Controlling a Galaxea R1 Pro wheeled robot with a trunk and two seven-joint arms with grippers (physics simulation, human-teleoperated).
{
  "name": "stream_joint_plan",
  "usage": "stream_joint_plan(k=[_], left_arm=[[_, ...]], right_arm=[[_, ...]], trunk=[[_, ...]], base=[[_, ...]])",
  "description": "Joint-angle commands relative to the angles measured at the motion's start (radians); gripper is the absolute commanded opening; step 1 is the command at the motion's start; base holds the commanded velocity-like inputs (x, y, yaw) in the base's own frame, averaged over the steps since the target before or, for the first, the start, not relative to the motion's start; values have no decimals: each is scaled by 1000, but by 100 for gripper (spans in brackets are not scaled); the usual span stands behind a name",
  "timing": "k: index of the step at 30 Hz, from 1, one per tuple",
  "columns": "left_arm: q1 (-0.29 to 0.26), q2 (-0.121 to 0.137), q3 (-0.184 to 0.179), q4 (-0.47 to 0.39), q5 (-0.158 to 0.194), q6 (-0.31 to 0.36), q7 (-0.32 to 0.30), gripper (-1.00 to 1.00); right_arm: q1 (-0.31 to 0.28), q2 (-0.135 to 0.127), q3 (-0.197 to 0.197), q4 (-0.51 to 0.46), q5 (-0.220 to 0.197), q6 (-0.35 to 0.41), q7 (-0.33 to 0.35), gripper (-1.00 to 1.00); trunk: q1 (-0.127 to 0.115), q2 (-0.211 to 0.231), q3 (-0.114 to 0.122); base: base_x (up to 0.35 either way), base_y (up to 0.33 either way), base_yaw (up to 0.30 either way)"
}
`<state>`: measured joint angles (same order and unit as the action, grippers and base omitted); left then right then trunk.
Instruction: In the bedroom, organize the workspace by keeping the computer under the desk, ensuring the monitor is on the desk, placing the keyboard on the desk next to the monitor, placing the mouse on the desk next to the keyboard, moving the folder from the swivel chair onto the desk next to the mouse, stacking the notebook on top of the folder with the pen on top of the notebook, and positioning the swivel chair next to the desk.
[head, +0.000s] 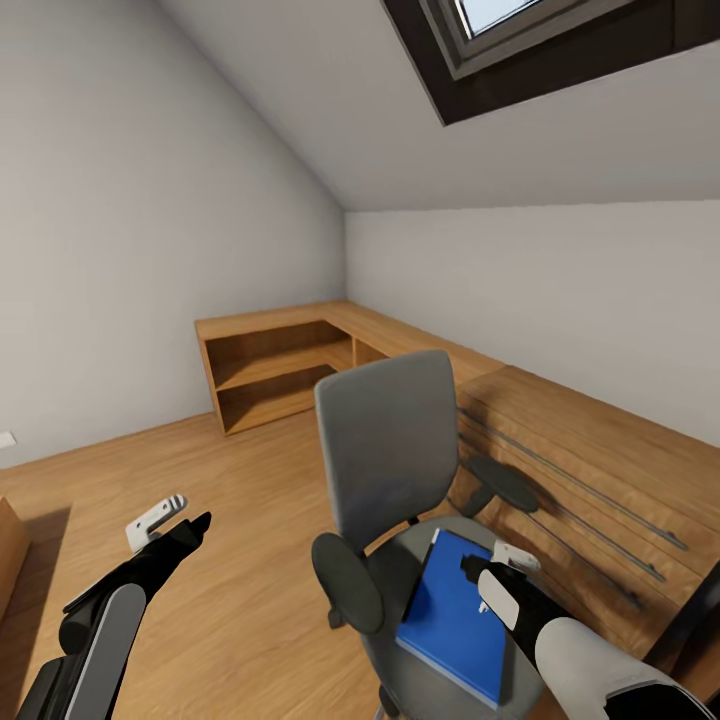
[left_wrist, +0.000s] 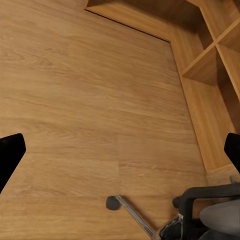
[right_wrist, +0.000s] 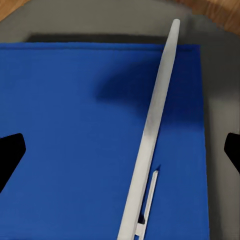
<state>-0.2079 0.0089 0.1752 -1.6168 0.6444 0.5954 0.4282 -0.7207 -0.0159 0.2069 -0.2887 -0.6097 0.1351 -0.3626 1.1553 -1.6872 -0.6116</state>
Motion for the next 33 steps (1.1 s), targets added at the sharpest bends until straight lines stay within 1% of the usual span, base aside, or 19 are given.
stream_joint_plan(k=[1,3,5,11,18,22,26,33], left_arm=[[-1,0,0,-1,11,3,9,100],[-1,0,0,-1,11,3,9,100],[-1,0,0,-1,11,3,9,100],[-1,0,0,0,10,3,9,100],[-1,0,0,0,10,3,10,100],[-1,0,0,1,10,3,10,100],[-1,0,0,1,10,3,10,100],[-1,0,0,2,11,3,10,100]], right_arm=[[0,-1,8,-3,-5,14,-7,100],[0,-1,6,-3,-5,42,-6,100],[0,-2,5,-3,-4,54,-6,100],[0,-2,5,-3,-5,63,-6,100],[0,-2,5,-3,-4,74,-6,100],[0,-2,5,-3,-4,74,-6,100],[0,-2,5,-3,-4,74,-6,100],[0,-2,5,-3,-4,74,-6,100]], trunk=[[4,-8,-4],[12,-22,-11],[12,-22,-11],[12,-22,-11],[38,-71,-32],[38,-71,-32],[54,-99,-45],[54,-99,-45]], base=[[0,0,0],[0,0,0],[0,0,0],[0,0,0],[0,0,0],[0,0,0],[0,0,0],[0,0,0]])
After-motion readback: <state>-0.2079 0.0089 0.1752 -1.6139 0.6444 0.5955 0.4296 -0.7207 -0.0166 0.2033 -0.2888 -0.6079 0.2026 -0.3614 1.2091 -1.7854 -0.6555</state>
